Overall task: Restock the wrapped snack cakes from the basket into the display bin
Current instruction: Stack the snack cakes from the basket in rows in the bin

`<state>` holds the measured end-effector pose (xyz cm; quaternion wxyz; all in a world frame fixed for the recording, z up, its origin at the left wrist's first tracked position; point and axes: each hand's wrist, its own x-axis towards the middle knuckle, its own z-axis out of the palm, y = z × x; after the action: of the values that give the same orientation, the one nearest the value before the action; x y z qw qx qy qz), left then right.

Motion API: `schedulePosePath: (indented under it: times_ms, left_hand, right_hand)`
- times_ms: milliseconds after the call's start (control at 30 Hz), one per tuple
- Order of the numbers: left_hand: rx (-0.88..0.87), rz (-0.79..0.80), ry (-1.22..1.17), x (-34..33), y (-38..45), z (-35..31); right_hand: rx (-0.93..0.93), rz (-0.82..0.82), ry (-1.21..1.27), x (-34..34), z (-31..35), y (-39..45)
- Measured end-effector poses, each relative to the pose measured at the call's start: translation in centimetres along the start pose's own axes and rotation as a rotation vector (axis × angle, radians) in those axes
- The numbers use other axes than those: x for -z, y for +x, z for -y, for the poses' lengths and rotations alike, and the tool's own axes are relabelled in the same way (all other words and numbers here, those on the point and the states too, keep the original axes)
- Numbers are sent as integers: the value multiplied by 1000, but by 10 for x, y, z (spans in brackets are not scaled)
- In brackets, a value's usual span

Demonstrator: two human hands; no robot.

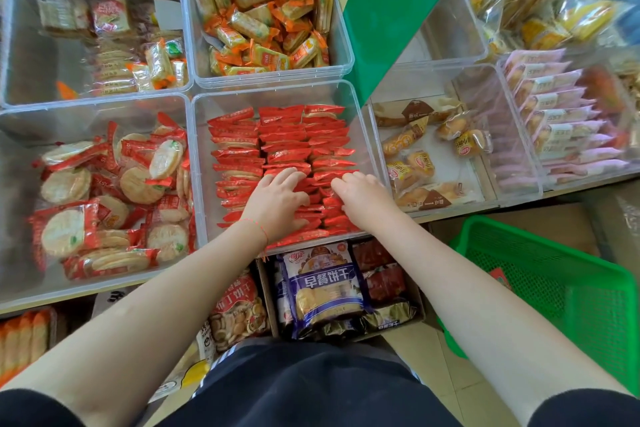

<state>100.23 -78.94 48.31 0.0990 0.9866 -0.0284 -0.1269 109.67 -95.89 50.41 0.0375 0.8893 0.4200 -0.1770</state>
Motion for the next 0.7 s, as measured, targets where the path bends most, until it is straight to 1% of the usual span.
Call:
schedulePosePath:
  times_ms: [100,200,267,333,367,433,500,633,700]
  left_hand:
    - [67,9,85,8,1,-2]
    - [126,37,138,14,1,-4]
    - [133,-33,74,18,3,-5]
    - [140,-163,-48,21,8,-9]
    - [145,-195,-93,22,13,-13]
    - [151,-162,-115,21,24,-23]
    - [178,-105,-85,15,34,-30]
    - [257,-80,-11,6,43,-37]
    - [254,-24,48,6,45,-39]
  right_hand:
    - [-50,-63,12,3,1,3]
    - [-37,-73,3,3,-2,-6]
    - [-66,-142,23,3,-5,-14]
    - [-142,-238,-25,5,-11,-18]
    - [-166,-258,-54,5,-15,-19]
    - [-183,-215,-51,6,-20,-20]
    - [-220,-158,5,5,-20,-19]
    - [-319,-129,131,2,-18,-8]
    - [-290,-146,87,1,-17,-5]
